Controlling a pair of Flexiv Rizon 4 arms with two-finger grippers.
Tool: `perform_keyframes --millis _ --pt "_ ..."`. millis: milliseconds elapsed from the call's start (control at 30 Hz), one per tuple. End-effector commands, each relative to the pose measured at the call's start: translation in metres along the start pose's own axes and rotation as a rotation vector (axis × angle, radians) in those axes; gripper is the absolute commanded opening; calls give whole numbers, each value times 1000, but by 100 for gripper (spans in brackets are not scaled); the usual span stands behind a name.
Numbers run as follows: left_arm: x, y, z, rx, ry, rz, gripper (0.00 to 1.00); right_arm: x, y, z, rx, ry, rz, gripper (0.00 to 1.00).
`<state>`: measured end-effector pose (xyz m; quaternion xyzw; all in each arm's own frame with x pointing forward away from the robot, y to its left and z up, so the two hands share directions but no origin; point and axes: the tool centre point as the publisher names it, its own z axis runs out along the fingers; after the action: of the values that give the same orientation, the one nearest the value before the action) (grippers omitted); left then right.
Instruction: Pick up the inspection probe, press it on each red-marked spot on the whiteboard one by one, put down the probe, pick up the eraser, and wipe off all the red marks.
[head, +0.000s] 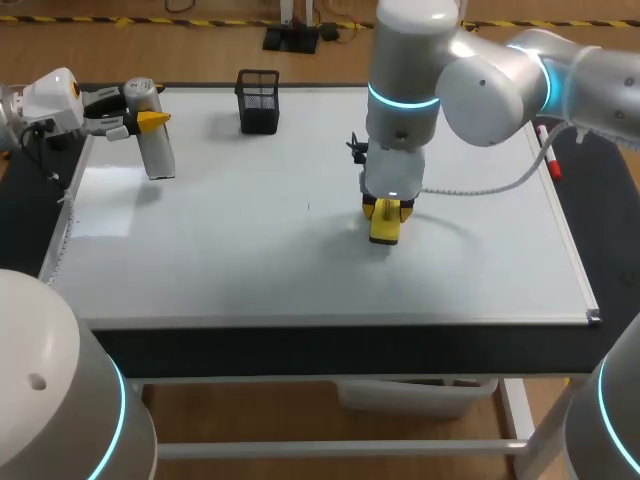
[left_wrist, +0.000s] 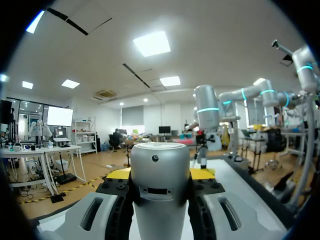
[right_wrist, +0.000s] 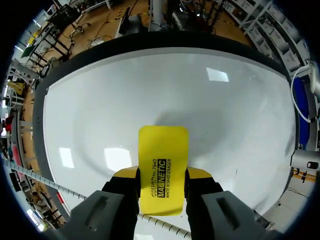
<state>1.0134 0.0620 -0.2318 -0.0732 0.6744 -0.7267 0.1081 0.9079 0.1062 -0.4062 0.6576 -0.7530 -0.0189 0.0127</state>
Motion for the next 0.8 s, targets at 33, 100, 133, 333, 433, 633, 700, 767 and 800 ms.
perform_keyframes --millis 33,100,133,333,433,633,700,767,800 --pt "0 0 0 1 -1 3 0 4 -19 -8 -5 30 -21 0" --pt "0 0 0 1 -1 3 0 7 -28 -9 -6 34 -23 0" --pt "0 0 0 1 -1 3 0 8 -33 -10 -5 39 -27 0" --pt "0 0 0 1 -1 3 0 16 -63 -16 2 36 -38 0" --pt "0 0 0 1 -1 3 0 20 -80 -15 -5 44 -48 0" --pt "0 0 0 1 -1 3 0 23 -114 -16 -21 33 -72 0" --pt "0 0 0 1 -1 3 0 25 -124 -16 -26 29 -79 0" --pt "0 0 0 1 -1 3 0 25 -135 -15 -27 37 -87 0" --pt "0 0 0 1 -1 3 0 25 -140 -15 -31 36 -98 0"
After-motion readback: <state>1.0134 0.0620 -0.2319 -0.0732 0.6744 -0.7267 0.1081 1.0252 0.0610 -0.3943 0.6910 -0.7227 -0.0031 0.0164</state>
